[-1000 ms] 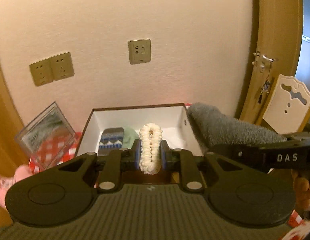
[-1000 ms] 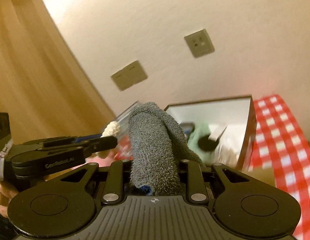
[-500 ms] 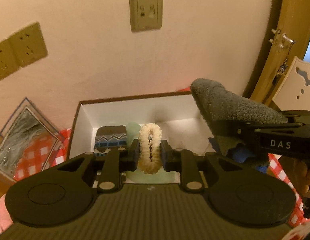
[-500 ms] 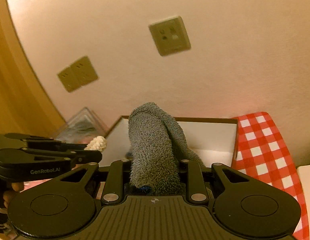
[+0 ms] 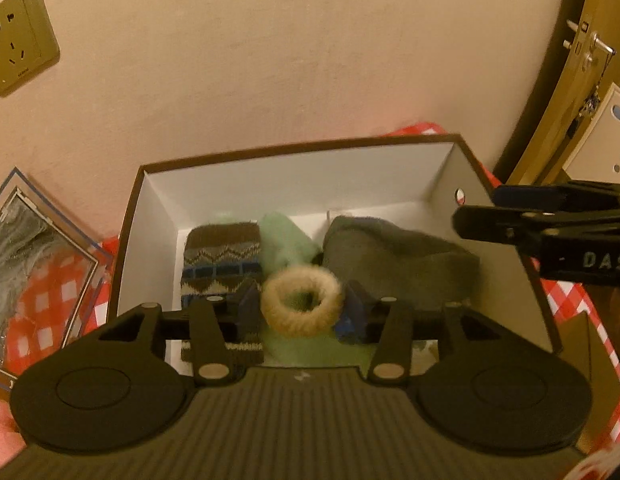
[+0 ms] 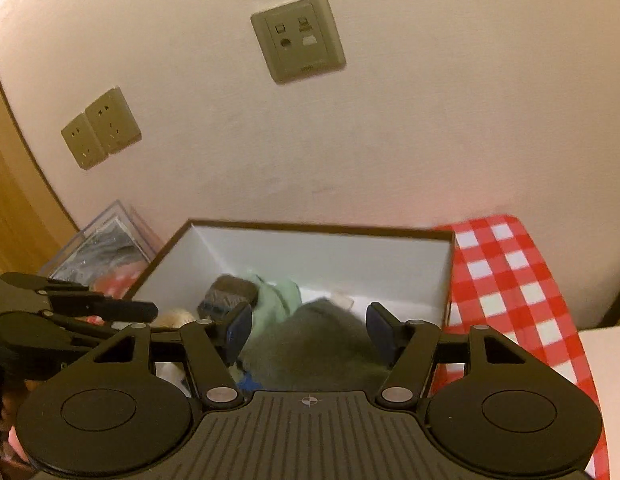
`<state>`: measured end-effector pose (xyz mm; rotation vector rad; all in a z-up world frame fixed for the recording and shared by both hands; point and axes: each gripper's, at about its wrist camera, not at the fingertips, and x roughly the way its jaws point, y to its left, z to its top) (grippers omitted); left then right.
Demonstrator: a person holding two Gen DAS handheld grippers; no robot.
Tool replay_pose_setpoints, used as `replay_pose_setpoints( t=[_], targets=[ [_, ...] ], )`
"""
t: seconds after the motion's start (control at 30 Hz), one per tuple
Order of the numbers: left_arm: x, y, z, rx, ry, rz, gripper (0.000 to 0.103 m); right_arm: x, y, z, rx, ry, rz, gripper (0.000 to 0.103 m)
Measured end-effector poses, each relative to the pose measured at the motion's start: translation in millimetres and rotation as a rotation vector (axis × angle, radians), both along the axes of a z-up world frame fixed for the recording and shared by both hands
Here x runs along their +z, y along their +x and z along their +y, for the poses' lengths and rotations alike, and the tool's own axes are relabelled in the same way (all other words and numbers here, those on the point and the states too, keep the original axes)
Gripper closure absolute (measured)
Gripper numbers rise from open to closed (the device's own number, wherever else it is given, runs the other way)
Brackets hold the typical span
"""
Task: Organize soft objects
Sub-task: 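Open the left gripper to drop the ring while the right releases the cloth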
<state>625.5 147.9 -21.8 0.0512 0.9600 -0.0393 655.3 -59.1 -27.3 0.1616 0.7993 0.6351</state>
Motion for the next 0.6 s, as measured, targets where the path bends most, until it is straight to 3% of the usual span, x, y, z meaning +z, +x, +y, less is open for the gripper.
replay_pose_setpoints(
  t=[0.13, 0.6],
  targets=[
    [-1, -5, 0, -0.003, 0.017, -0.003, 0.048, -4, -9, -2, 0.009, -0.013, 0.024, 0.039],
    [28, -41, -9, 0.005, 0.043, -0.045, 0.048, 14, -50, -8, 0.040, -0.025, 0.023, 0.039]
  ],
)
